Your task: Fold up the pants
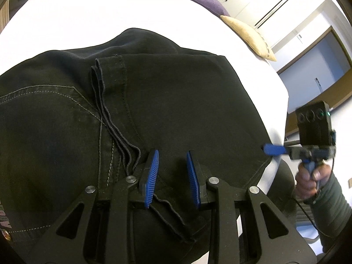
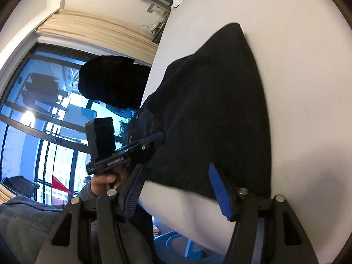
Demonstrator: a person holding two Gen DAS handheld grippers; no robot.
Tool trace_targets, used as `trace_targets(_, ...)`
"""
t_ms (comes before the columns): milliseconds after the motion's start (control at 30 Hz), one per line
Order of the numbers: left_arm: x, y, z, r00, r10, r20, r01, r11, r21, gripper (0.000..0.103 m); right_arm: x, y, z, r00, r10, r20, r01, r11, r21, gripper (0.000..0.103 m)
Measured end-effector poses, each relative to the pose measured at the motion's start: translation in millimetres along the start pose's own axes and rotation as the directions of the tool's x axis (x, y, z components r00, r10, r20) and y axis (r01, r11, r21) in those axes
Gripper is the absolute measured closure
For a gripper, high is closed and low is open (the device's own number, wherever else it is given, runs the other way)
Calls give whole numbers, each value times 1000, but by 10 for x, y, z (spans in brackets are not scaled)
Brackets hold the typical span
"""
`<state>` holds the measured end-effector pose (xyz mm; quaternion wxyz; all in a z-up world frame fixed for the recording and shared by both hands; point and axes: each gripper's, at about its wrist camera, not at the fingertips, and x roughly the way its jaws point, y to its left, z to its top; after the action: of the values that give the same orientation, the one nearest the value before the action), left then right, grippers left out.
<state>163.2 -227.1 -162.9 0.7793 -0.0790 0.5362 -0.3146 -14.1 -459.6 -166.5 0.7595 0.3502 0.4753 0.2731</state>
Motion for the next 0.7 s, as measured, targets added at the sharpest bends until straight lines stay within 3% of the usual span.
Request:
trace_targets(200, -6, -3, -7, 1000, -2, 8, 2, 1000, 7, 78, 2, 202, -332, 994, -83, -66, 83, 996, -14, 38)
trace_targets(267, -18, -15, -9, 1000, -2, 13, 2, 1000, 9, 78, -28, 362, -337, 995, -93, -47, 90, 995, -46, 37)
trace_targets(400, -21, -52, -35, 1000, 7, 22, -8, 1000, 25, 78, -138, 609, -65, 998, -52, 45, 57, 992, -110, 36)
trace_targets(500, -43, -80, -55, 1000, 10, 26, -10, 999, 33, 78, -52, 603, 279, 994, -12, 109, 20, 998, -66, 27)
trace_targets(600, -52, -90, -72, 1000, 7, 29, -8, 999, 33, 78, 275, 449, 437, 998, 7, 69, -7, 1000, 0, 27)
trace_targets(700, -59, -94, -91, 999, 2, 32, -3, 999, 35, 78, 572, 273, 301, 999, -51, 2, 51, 998, 42, 30)
